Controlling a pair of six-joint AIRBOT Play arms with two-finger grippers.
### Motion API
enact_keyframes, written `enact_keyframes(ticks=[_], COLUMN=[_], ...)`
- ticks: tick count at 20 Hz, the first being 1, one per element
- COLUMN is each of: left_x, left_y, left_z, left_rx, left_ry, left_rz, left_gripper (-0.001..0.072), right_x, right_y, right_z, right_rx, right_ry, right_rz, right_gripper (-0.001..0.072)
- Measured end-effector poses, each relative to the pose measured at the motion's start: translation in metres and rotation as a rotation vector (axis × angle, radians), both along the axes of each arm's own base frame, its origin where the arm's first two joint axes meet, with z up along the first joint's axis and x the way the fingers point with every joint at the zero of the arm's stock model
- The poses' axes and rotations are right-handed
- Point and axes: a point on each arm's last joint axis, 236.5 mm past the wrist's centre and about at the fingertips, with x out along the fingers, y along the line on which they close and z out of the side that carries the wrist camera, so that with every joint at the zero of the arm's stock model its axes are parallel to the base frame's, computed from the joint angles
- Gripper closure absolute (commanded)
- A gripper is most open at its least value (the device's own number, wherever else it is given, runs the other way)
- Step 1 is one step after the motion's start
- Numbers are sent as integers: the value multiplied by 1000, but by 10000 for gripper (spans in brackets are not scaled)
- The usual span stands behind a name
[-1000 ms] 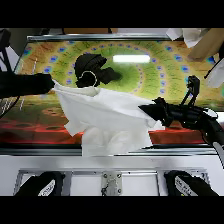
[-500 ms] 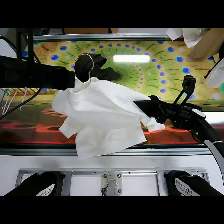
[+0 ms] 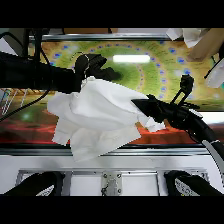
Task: Fold the clothes and pants, and hang the long-sleeved shirts on hangers.
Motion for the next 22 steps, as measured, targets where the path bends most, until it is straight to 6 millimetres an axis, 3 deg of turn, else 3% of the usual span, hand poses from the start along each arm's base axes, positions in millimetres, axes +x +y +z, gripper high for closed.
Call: enact_keyframes(ticks=[5, 9, 16, 20, 22], left_x=[-11, -21, -26, -26, -27], left_y=[5, 14, 68, 101, 108], left_z=[10, 36, 72, 83, 76], left_rx=[-9, -57, -112, -119, -115], left_ry=[-16, -92, -195, -240, -232], left_rz=[-4, 10, 173, 276, 304], left_gripper=[202, 202, 202, 207, 453], right_x=[1, 2, 2, 7, 10], right_y=[-1, -2, -3, -7, -12], right_z=[3, 3, 8, 36, 58], right_rx=[14, 18, 31, 79, 98], right_ry=[3, 8, 11, -37, -81], right_rz=[-6, -5, -1, -8, -13], right_gripper=[684, 684, 684, 684, 684])
